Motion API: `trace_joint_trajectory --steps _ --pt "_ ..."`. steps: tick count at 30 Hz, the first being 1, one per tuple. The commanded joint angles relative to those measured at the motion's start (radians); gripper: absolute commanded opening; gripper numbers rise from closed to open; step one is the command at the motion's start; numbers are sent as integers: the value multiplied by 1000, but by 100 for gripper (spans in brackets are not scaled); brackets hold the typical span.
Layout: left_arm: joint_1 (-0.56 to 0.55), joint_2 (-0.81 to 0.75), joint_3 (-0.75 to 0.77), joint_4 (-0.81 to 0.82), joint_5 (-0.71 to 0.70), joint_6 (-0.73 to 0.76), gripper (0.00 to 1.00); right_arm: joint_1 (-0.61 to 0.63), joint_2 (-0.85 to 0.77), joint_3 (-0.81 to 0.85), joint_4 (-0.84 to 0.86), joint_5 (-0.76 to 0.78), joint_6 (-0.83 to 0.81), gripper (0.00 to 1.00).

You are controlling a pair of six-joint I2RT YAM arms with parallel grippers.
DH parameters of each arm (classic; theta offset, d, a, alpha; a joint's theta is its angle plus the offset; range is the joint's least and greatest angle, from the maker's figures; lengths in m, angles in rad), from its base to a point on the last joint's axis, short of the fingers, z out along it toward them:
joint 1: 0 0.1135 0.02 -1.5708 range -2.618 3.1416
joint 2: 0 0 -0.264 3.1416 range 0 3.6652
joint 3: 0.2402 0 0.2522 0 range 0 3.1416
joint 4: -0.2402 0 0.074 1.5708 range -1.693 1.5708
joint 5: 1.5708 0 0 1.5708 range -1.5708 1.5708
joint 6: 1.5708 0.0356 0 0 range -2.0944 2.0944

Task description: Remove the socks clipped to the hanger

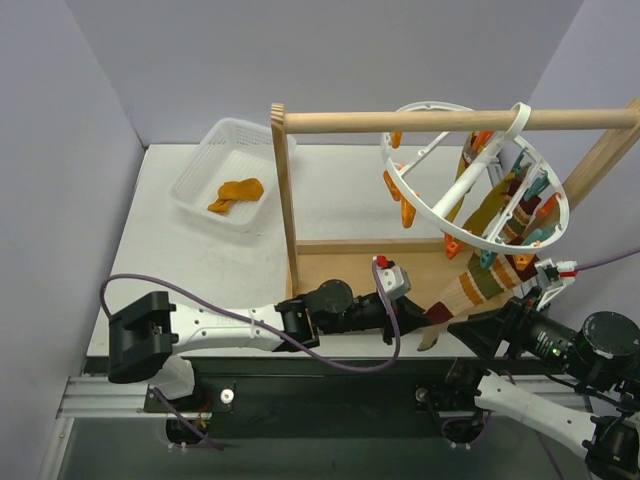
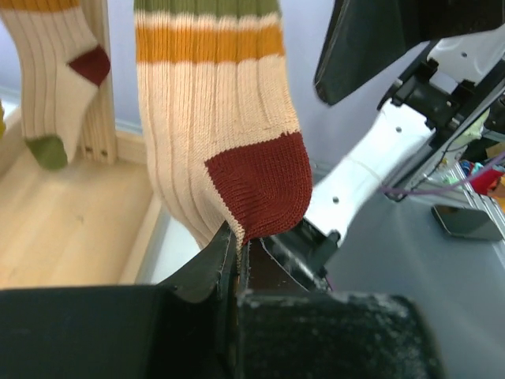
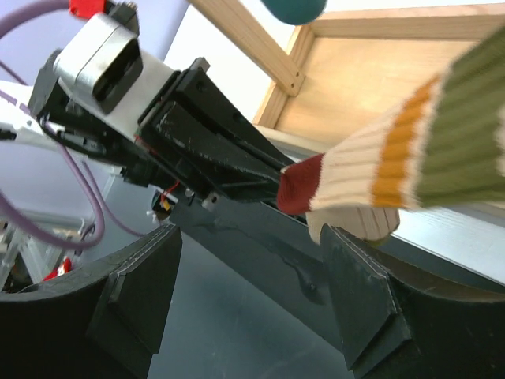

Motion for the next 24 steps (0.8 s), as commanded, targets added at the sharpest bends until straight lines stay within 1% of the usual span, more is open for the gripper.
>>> trace_joint_trajectory --steps 1,4,5,6,12,14,15,16,18,22,24 --pt "24 -138 -60 -124 41 -46 0 4 20 9 50 -103 -60 72" --pt "41 -229 -129 -164 21 -42 0 3 11 18 50 -70 -51 73" --pt "55 -250 -144 -173 -5 -40 0 3 8 21 49 -70 -53 73" --pt "59 -293 -175 -187 -14 -37 0 4 13 24 46 -41 -53 73" --pt "116 -436 -232 -297 -65 -22 0 4 60 39 24 38 -51 73" --pt "121 -465 -244 -330 -74 -13 0 4 77 58 7 106 -21 72" --pt "124 -488 -249 -336 -74 -10 0 4 80 64 -5 181 -5 72" --pt "125 -497 -256 -343 -73 -10 0 4 79 69 -5 217 1 72" --pt "127 -517 -259 -350 -62 -13 0 4 85 92 -5 292 -20 72" --pt "127 -536 -262 -366 -42 -25 0 4 109 136 12 352 -88 71" --pt "127 -539 -267 -365 -40 -37 0 4 109 130 82 343 -119 70"
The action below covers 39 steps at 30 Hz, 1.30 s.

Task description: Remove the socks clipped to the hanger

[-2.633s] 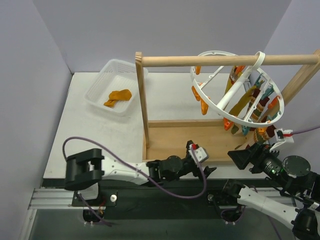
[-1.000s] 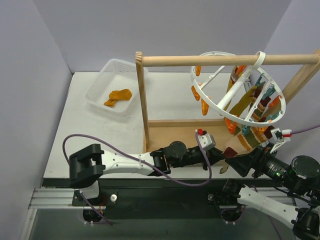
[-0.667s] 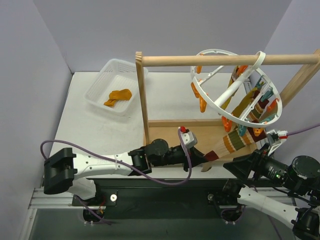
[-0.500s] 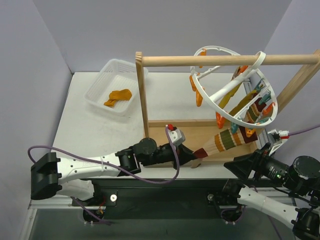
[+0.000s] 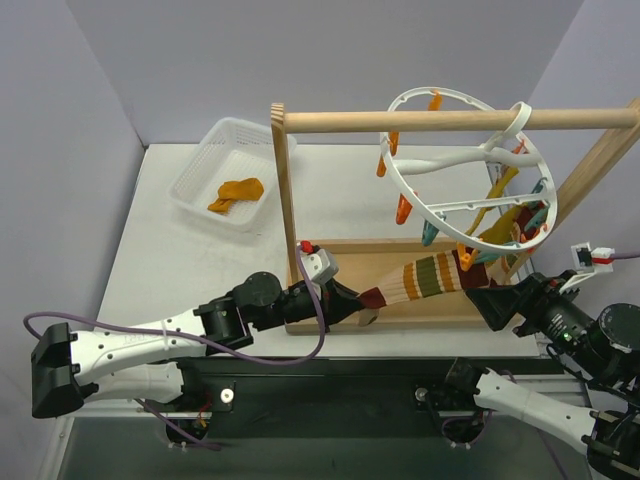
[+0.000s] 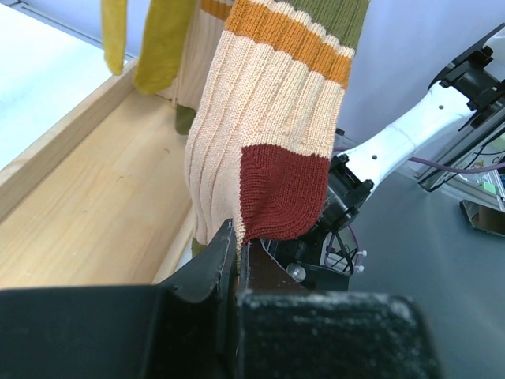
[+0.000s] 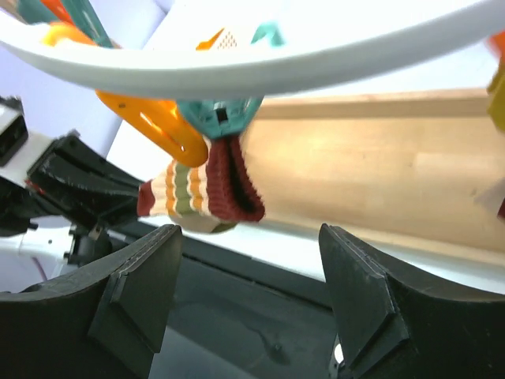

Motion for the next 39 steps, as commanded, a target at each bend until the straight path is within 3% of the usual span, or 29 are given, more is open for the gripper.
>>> trace_joint_trajectory --steps 1,14,27,35,38,39 --pt "4 -23 -14 -3 20 -36 0 4 29 17 117 75 -81 70" --pt "-3 71 -49 160 152 -201 0 4 60 42 214 101 -282 63" --pt "-55 91 -31 177 150 -233 0 3 50 -27 327 141 -318 52" --pt "-55 76 -37 178 153 -244 0 4 40 -50 330 191 -321 37" --pt "-55 70 -40 175 161 -244 0 3 47 -57 336 194 -321 27" --pt "-55 66 -42 174 161 -244 0 4 50 -60 336 194 -322 18"
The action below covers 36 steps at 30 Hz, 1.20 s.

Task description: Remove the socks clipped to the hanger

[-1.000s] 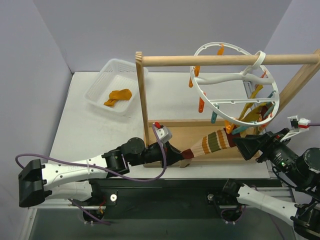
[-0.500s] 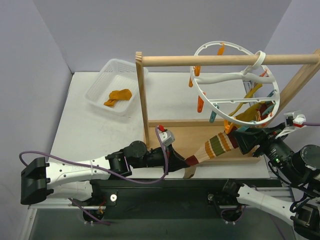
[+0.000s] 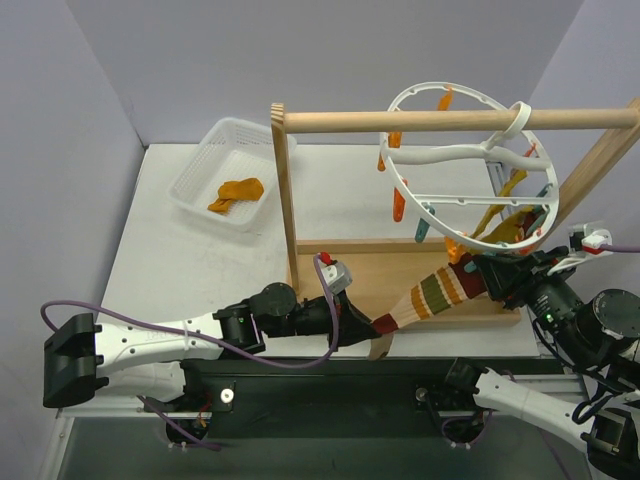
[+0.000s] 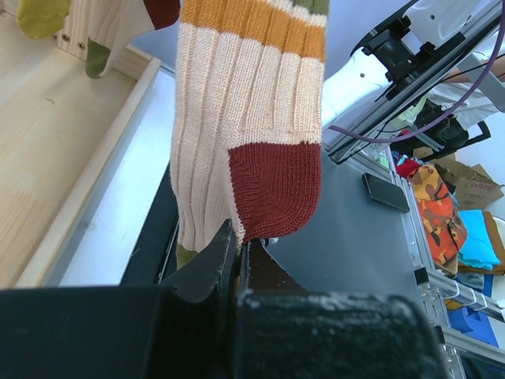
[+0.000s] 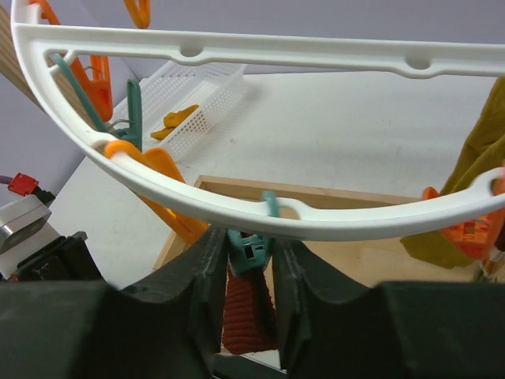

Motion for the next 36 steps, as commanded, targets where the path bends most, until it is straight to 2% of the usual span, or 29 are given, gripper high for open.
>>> trace_joint_trajectory --steps 1,3,10,16,20,25,27,28,30,31,32,34,36 --pt "-4 -30 5 50 17 -9 0 4 10 -13 54 41 -10 13" --pt "-3 -32 -4 42 5 -9 0 4 12 -22 59 44 -5 0" --pt "-1 -70 -58 -30 -62 -33 0 3 4 -48 61 56 25 0" --pt "37 -175 -75 -286 -184 -85 0 4 -14 -68 59 49 45 0" --pt "144 -323 -125 -528 -289 -154 0 4 -26 -73 58 44 53 0" --pt "423 -577 -169 -705 -319 -190 0 6 -30 -73 58 35 56 0" --pt "517 -611 -149 -780 -305 -148 0 6 -27 -70 58 33 53 0" --pt "607 -618 -135 -805 -285 -130 0 4 -26 -70 56 33 55 0" --pt "693 -596 -83 -866 -257 -66 0 4 -26 -68 56 29 53 0" --pt "792 -557 -61 -877 -222 -41 0 6 -26 -66 55 27 52 0" --pt "839 -533 -29 -880 -196 -18 0 4 -26 -66 55 26 52 0" --pt "993 -460 0 -856 -89 22 0 4 -30 -68 53 23 55 0" --pt "1069 -409 32 -764 -27 25 0 6 -30 -70 53 21 56 0"
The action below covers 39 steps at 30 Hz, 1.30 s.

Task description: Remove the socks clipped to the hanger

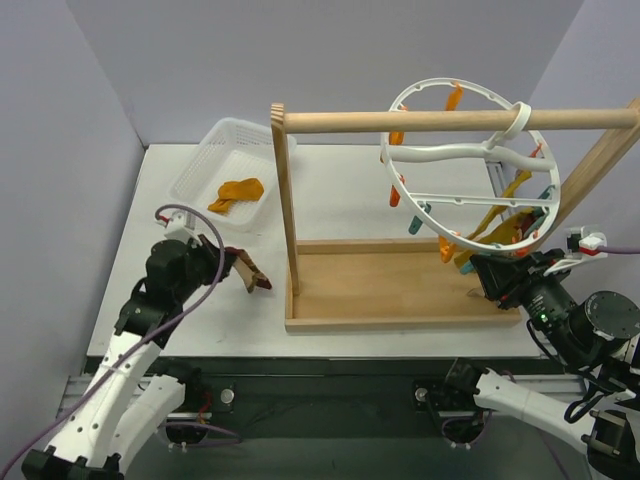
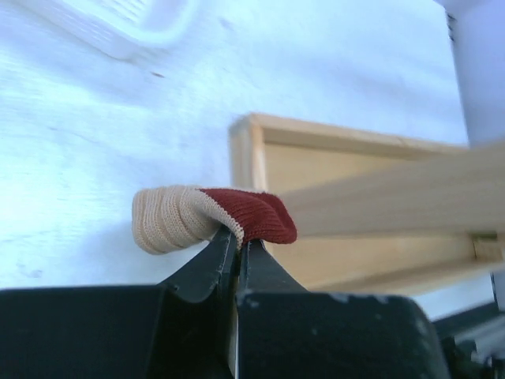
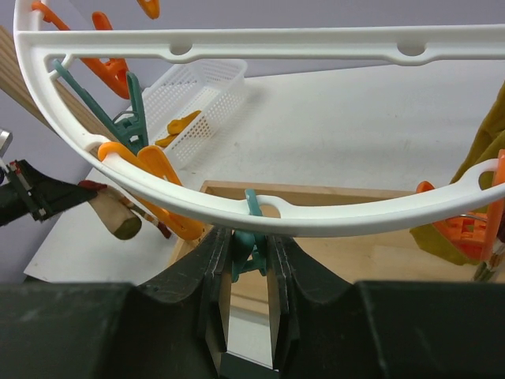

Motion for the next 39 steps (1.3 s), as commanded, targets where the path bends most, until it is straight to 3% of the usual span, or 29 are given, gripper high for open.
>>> trace_joint_trajectory --steps 1,8,14,18,19,20,22,23,26,29,36,39 --pt "164 146 108 85 163 79 0 6 0 -4 11 -6 11 0" --pt "297 456 405 199 200 130 0 6 0 1 8 -15 12 0" --pt "337 701 700 243 316 97 0 6 3 7 5 -23 20 0" --pt "343 874 895 224 321 96 0 6 11 16 -1 -35 23 0" --pt "345 902 953 205 327 97 6 6 12 18 -1 -33 23 0" --pt "345 927 975 202 329 106 21 6 12 21 -1 -35 25 0" --pt "340 984 1001 156 298 105 71 6 17 24 -4 -36 25 0" --pt "339 999 1022 136 289 114 74 6 20 27 -3 -36 25 0" --pt "325 1009 997 46 210 142 76 6 29 27 -3 -42 26 0" --pt "294 926 897 70 150 146 76 6 39 25 -3 -45 28 0" --pt "133 653 679 84 70 147 74 6 31 4 -4 -49 43 0" --pt "48 479 461 165 36 91 70 6 11 -8 -7 -44 51 0"
